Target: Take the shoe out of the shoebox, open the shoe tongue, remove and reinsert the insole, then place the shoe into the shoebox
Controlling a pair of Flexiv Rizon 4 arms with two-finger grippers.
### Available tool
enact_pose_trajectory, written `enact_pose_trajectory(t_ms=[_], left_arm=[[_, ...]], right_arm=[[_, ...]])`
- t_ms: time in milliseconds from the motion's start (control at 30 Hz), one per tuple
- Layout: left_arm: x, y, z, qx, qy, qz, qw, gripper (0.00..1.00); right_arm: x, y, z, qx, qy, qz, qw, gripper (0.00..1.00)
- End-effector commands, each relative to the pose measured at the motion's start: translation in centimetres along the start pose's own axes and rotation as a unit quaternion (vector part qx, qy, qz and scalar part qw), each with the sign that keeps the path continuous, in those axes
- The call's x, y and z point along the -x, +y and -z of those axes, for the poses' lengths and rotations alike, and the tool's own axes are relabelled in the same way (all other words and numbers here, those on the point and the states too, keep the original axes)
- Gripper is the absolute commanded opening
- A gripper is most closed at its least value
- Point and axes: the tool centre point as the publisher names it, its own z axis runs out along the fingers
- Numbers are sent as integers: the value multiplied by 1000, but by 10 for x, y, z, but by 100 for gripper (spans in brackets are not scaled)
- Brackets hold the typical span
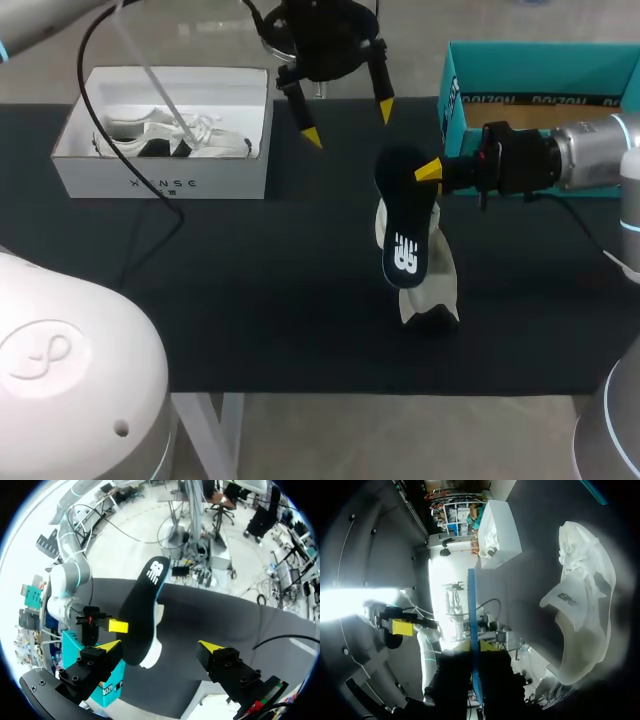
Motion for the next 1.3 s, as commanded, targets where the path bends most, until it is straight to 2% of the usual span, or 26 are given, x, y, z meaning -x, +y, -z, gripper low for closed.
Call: enact_pose_trajectory(t_ms=[33,133,267,400,567,667,767,1000,1167,1300], left_arm=[[-5,-4,5,-10,-31,-23,999,100],[-28,-10,14,1,-109,-48,993,100],[-69,-5,17,-52,-216,-55,973,100],[-113,1,11,-101,-305,-58,945,100],[-156,3,-4,-143,-370,-67,916,100],[-170,4,-12,-157,-395,-67,903,100],[-177,4,-16,-169,-411,-68,893,100],[-179,3,-34,-195,-430,-66,879,100],[-167,-7,-47,-205,-421,-73,880,100],[-148,-18,-53,-196,-414,-93,884,100]], right_arm=[[0,0,-1,1,-1,0,1000,0],[0,0,-1,1,-1,0,1000,0],[0,0,-1,1,-1,0,1000,0],[0,0,-1,1,-1,0,1000,0],[0,0,-1,1,-1,0,1000,0],[0,0,-1,1,-1,0,1000,0],[0,0,-1,1,-1,0,1000,0],[0,0,-1,1,-1,0,1000,0],[0,0,-1,1,-1,0,1000,0],[0,0,-1,1,-1,0,1000,0]])
